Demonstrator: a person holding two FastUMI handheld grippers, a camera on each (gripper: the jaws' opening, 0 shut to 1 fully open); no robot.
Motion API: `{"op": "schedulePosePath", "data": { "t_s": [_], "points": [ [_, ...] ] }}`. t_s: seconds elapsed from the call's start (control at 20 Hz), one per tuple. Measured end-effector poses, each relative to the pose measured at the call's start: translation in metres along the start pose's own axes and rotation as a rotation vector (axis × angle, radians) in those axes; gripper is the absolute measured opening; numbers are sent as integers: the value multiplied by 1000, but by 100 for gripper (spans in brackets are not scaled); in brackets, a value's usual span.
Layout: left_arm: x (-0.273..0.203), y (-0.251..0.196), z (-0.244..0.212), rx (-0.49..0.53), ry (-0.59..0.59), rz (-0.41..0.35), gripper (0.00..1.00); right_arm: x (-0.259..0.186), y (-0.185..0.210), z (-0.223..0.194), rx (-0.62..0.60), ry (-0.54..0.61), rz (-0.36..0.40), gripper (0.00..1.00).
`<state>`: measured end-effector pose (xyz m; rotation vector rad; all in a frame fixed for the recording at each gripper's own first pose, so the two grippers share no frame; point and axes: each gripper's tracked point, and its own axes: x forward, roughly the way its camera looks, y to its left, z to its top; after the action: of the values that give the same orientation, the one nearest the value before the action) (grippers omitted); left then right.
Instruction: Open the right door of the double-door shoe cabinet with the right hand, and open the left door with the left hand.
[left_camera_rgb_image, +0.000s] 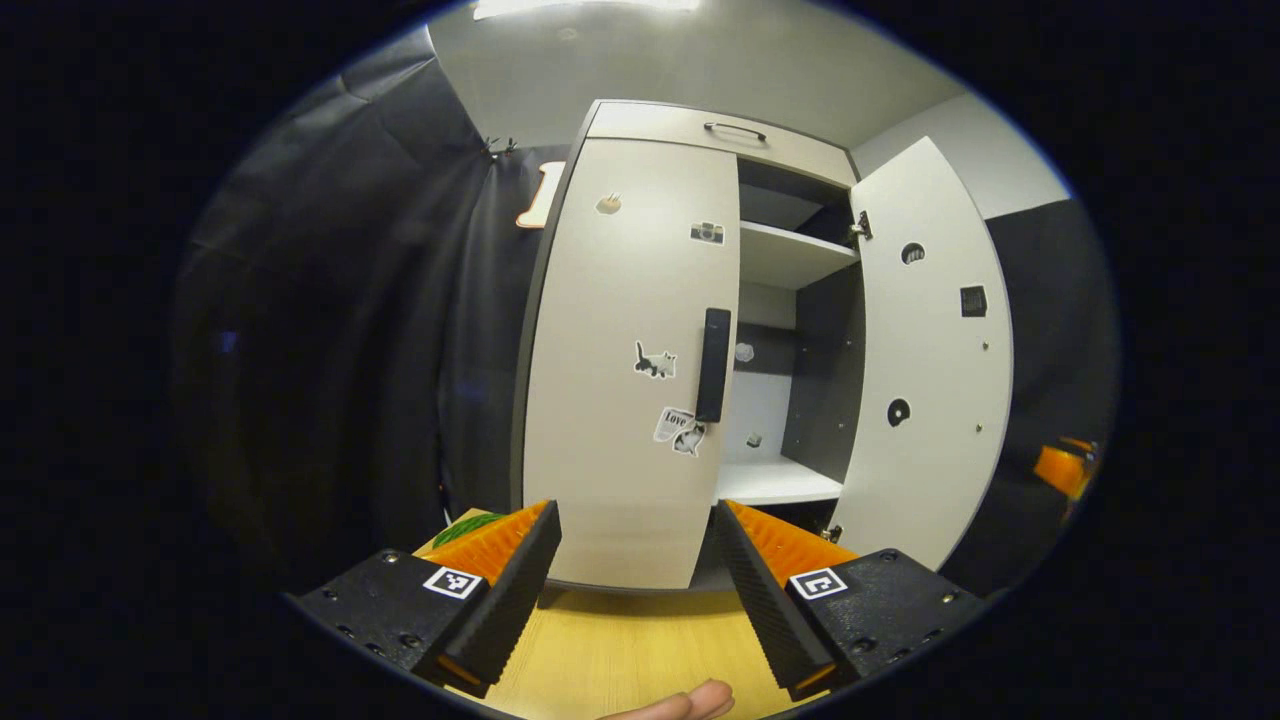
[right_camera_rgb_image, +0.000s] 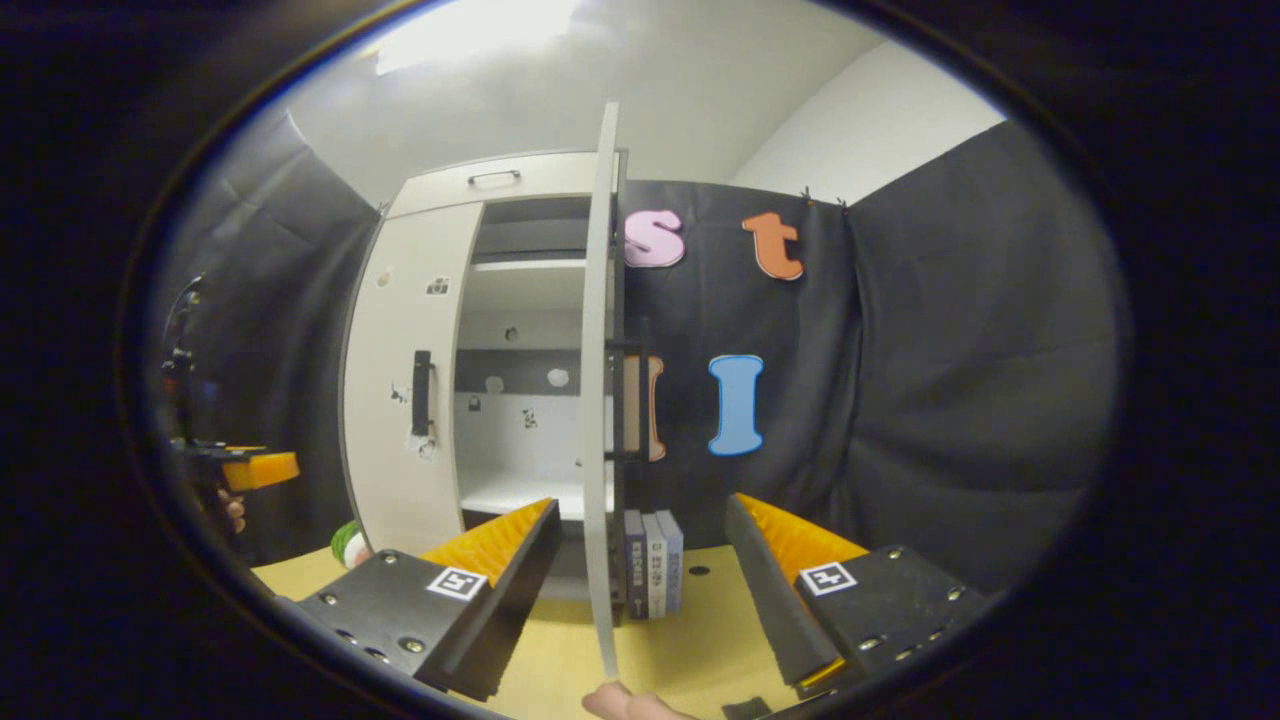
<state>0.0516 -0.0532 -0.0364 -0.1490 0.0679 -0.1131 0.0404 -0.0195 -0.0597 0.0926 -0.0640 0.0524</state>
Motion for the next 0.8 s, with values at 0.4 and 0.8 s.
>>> {"op": "schedulePosePath", "data": {
  "t_s": [0.4, 0.8],
  "points": [
    [100, -57, 38, 11, -56, -78, 96, -64, 33, -59, 100, 34, 58, 98],
    [179, -72, 47, 86, -42, -24, 96, -96, 26, -60, 145, 6, 72, 96]
  ]
}}
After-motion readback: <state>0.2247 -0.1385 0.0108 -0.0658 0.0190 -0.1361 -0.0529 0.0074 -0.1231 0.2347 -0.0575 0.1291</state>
